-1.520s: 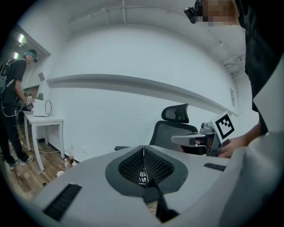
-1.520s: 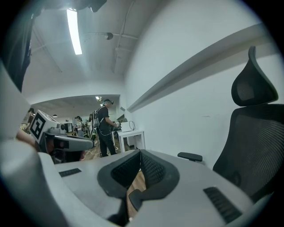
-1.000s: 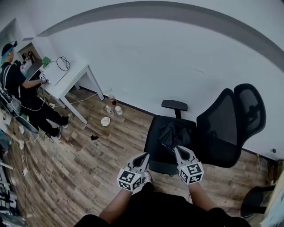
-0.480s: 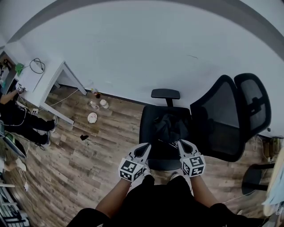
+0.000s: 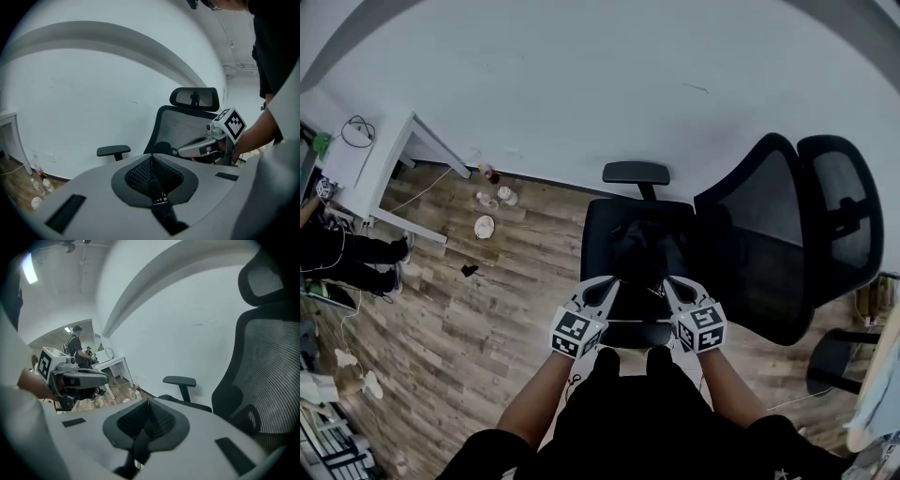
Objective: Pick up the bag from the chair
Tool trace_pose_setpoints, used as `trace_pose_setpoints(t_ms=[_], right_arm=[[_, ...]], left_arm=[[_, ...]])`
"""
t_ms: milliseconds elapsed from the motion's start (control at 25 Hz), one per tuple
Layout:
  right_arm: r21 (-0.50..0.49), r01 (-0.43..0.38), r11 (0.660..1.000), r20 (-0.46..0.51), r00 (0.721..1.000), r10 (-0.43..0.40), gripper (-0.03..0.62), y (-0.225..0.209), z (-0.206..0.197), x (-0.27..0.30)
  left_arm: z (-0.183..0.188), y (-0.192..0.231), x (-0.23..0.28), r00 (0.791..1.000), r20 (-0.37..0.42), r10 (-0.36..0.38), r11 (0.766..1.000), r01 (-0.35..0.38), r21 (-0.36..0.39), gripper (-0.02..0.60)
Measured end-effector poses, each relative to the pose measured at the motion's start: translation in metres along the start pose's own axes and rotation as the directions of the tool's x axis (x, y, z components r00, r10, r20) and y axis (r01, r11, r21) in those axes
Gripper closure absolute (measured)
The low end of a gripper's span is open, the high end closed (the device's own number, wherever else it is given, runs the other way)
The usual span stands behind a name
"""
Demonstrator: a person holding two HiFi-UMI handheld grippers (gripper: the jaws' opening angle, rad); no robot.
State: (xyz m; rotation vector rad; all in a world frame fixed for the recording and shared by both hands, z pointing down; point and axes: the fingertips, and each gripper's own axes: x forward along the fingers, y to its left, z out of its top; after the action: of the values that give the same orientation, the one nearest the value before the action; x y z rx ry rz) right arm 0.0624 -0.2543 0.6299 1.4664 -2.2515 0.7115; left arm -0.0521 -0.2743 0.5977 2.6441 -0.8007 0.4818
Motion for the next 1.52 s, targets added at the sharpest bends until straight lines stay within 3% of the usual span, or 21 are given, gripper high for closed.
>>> trace_pose_setpoints(t_ms=[320,360,440,480,560,600,760,880,1040,1280,1400,1520], right_arm=[[0.033,0.01,0.999,-0.066,0.998,-0.008,0.569,-0.032,-0.018,0.021],[0.041,0.006,0.999,-0.081,0.997,-0.003,0.548,-0.036,-0.021,0.026],[0.068,0.003,0.998,-0.117,0.993,0.005,0.436,-0.043,-0.03,0.035],[0.083,0.008,0.997,-0.133,0.991,0.003,0.396,-0.048,-0.035,0.039],[0.108,0.02,0.994,-0.159,0.987,-0.003,0.313,-0.057,-0.044,0.049],[0.122,0.023,0.992,-0.17,0.985,-0.002,0.286,-0.062,-0.048,0.054],[0.185,0.039,0.982,-0.199,0.98,-0.002,0.23,-0.082,-0.066,0.068],[0.21,0.062,0.976,-0.24,0.971,-0.01,0.185,-0.099,-0.084,0.08],[0.249,0.084,0.965,-0.31,0.951,-0.003,0.144,-0.111,-0.102,0.099],[0.28,0.094,0.955,-0.382,0.924,0.021,0.135,-0.122,-0.122,0.125],[0.273,0.081,0.959,-0.388,0.921,0.032,0.137,-0.122,-0.123,0.13],[0.254,0.073,0.964,-0.374,0.927,0.028,0.14,-0.124,-0.123,0.133]], left_arm=[[-0.017,0.026,0.035,0.999,-0.005,0.045,0.979,-0.045,-0.197,0.559],[-0.02,0.031,0.039,0.999,-0.011,0.048,0.976,-0.05,-0.213,0.559],[-0.03,0.041,0.05,0.998,-0.035,0.049,0.969,-0.056,-0.241,0.557],[-0.035,0.045,0.056,0.998,-0.052,0.045,0.967,-0.057,-0.249,0.528],[-0.046,0.052,0.07,0.995,-0.09,0.037,0.965,-0.059,-0.256,0.353],[-0.051,0.055,0.077,0.993,-0.108,0.036,0.964,-0.063,-0.257,0.309],[-0.073,0.066,0.106,0.982,-0.186,0.041,0.967,-0.086,-0.241,0.199],[-0.092,0.074,0.128,0.97,-0.243,0.021,0.97,-0.079,-0.232,0.153],[-0.119,0.082,0.156,0.95,-0.31,-0.038,0.964,-0.046,-0.26,0.127],[-0.153,0.074,0.192,0.906,-0.392,-0.159,0.946,0.027,-0.322,0.129],[-0.16,0.069,0.202,0.891,-0.421,-0.17,0.945,0.026,-0.325,0.13],[-0.16,0.069,0.207,0.889,-0.432,-0.154,0.953,0.019,-0.301,0.148]])
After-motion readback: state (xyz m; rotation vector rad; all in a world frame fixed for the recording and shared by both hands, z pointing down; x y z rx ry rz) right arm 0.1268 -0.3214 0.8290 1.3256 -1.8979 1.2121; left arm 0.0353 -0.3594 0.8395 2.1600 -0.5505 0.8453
